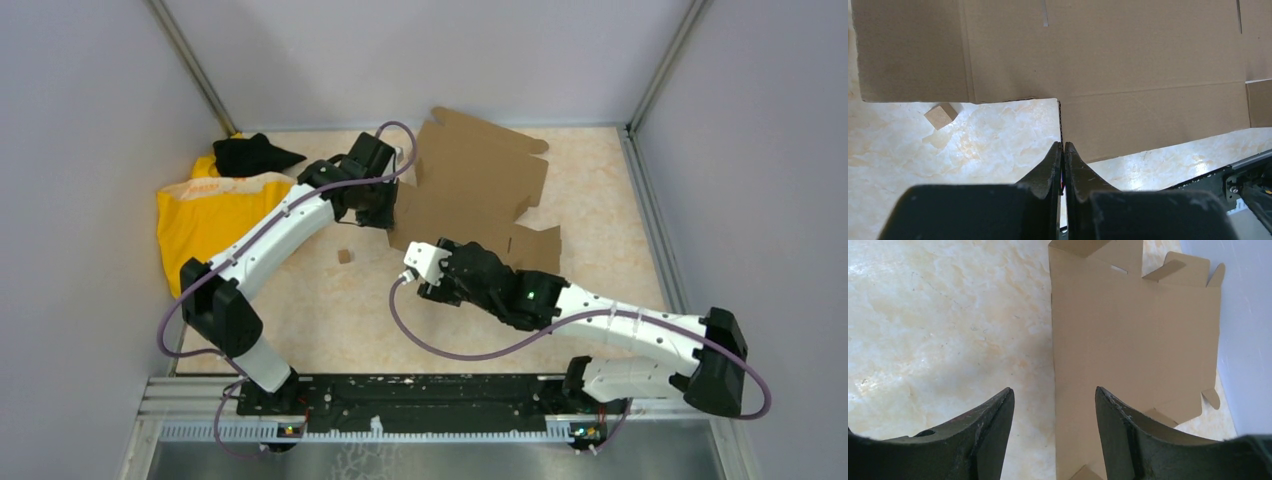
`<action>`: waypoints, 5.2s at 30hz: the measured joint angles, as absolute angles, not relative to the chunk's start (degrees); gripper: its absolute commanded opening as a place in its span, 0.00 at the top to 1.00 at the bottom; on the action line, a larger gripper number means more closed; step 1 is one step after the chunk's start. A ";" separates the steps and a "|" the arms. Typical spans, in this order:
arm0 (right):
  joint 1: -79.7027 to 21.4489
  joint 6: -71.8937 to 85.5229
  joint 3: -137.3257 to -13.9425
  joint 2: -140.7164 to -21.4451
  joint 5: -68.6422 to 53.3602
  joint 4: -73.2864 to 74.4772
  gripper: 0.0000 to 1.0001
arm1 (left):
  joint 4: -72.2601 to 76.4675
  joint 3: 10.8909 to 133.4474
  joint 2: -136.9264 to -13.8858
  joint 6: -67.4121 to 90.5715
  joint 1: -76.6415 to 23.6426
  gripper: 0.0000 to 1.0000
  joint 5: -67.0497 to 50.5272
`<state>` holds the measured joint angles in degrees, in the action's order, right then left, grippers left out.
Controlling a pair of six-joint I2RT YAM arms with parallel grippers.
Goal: Fold the paper box
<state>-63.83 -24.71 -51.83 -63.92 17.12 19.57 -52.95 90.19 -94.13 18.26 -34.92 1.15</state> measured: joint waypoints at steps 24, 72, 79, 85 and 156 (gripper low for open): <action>-63.79 -21.02 -44.97 -73.84 33.74 5.26 0.43 | -52.97 89.01 -93.25 18.13 -34.35 0.90 -1.96; -38.02 9.78 -87.85 -83.85 8.49 31.22 1.00 | -56.12 97.41 -83.72 18.57 -26.61 0.25 6.22; -33.45 27.18 -84.05 -86.76 -2.94 27.03 1.00 | -55.53 96.75 -83.24 18.50 -25.71 0.25 6.20; -33.47 42.13 -74.35 -87.05 -5.87 18.50 1.00 | -55.16 94.83 -83.13 18.44 -25.23 0.25 5.98; -31.70 77.78 -56.93 -100.57 -22.44 -37.98 0.47 | -29.26 76.42 -82.41 18.52 -24.64 0.32 -14.17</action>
<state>-31.70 77.78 -56.93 -100.57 -22.44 -37.98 -29.26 76.42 -82.41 18.52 -24.64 -14.17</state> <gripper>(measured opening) 0.525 0.688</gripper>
